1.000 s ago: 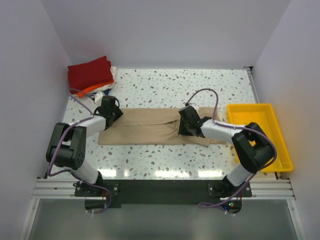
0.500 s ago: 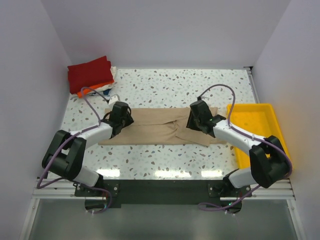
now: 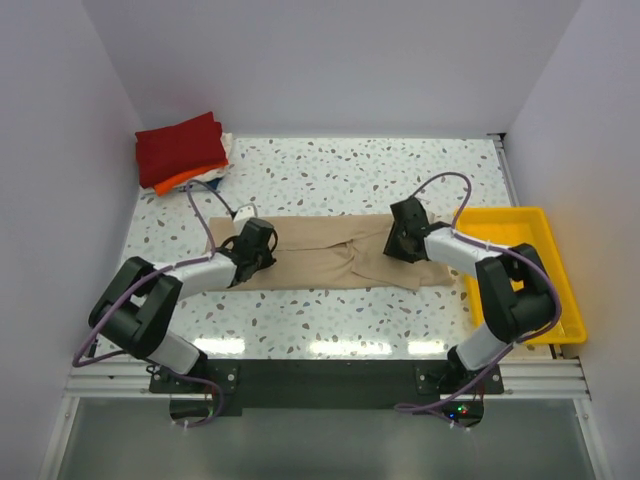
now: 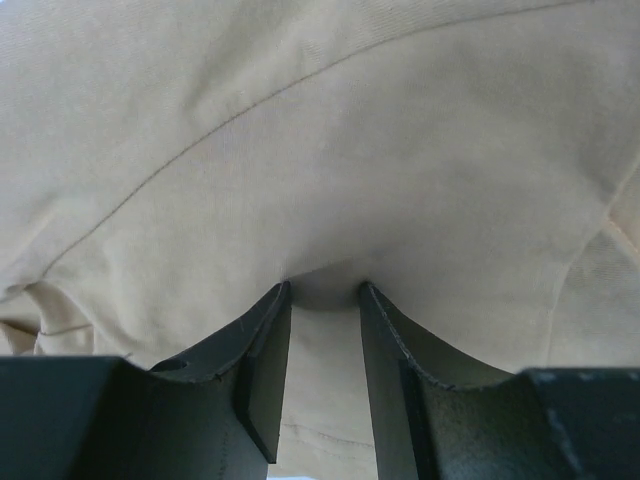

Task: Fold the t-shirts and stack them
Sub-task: Fold the tshirt

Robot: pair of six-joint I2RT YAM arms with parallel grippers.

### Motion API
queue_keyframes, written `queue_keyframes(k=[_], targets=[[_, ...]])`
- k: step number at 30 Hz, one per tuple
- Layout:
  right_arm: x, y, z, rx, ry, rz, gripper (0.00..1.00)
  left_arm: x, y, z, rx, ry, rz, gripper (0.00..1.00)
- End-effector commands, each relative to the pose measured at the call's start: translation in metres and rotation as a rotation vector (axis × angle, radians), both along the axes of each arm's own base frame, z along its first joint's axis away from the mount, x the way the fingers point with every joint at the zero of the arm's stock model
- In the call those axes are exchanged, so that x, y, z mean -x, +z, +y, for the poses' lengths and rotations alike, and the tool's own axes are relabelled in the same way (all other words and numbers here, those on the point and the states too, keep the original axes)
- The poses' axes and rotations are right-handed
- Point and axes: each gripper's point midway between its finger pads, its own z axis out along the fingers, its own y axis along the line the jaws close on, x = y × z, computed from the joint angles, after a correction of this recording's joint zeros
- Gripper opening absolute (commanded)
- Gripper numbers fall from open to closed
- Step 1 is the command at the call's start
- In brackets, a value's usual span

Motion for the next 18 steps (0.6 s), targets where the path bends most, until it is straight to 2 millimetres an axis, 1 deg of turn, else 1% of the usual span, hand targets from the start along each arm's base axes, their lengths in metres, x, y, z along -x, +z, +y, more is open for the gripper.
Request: queue_keyframes(k=[1,2,3,4,5,6,7,8,9,10,11,12,13,14,15,16,17,18], targets=[[-0.016,-0.008,0.005,-0.027,-0.011,0.016,0.38,0.016,-0.012,0.004,-0.061,-0.021,0.051,0.24],[-0.025,-0.005,0.009,-0.036,-0.011,0.008,0.38,0.017,-0.012,0.002,-0.06,-0.03,0.054,0.24],[-0.025,-0.014,0.007,-0.021,-0.006,0.047,0.38,0.021,-0.014,-0.001,-0.058,-0.043,0.064,0.24],[-0.03,-0.016,0.006,-0.013,-0.007,0.056,0.38,0.023,-0.013,-0.006,-0.056,-0.057,0.066,0.24],[-0.044,-0.007,0.009,-0.014,-0.006,0.032,0.38,0.025,-0.014,-0.008,-0.058,-0.067,0.069,0.24],[-0.047,-0.008,0.007,0.004,-0.002,0.042,0.38,0.029,-0.015,-0.01,-0.064,-0.072,0.081,0.23],[-0.051,-0.014,0.003,0.03,-0.011,0.055,0.38,0.032,-0.016,-0.013,-0.06,-0.075,0.086,0.23],[-0.066,-0.005,0.005,0.035,0.003,0.026,0.38,0.036,-0.017,-0.018,-0.058,-0.09,0.09,0.23],[-0.071,-0.005,0.004,0.047,0.01,0.034,0.38,0.041,-0.019,-0.02,-0.054,-0.1,0.104,0.23],[-0.075,-0.014,0.004,0.066,0.024,0.057,0.38,0.047,-0.02,-0.029,-0.042,-0.115,0.107,0.22],[-0.095,-0.002,0.008,0.072,0.035,0.023,0.38,0.05,-0.019,-0.034,-0.035,-0.125,0.108,0.23],[-0.098,-0.004,0.006,0.103,0.059,0.04,0.38,0.058,-0.021,-0.041,-0.037,-0.133,0.122,0.22],[-0.106,-0.003,0.008,0.11,0.076,0.039,0.38,0.061,-0.021,-0.044,-0.033,-0.129,0.124,0.22],[-0.122,-0.005,0.013,0.126,0.111,0.033,0.38,0.064,-0.021,-0.048,-0.03,-0.131,0.128,0.22],[-0.128,-0.006,0.015,0.131,0.124,0.034,0.38,0.069,-0.021,-0.052,-0.013,-0.119,0.138,0.22],[-0.141,-0.011,0.02,0.137,0.153,0.038,0.38,0.076,-0.021,-0.065,0.019,-0.131,0.149,0.23],[-0.151,-0.012,0.025,0.133,0.169,0.027,0.38,0.079,-0.021,-0.07,0.018,-0.148,0.15,0.23],[-0.154,-0.018,0.027,0.135,0.185,0.053,0.38,0.083,-0.021,-0.08,0.042,-0.161,0.154,0.23]])
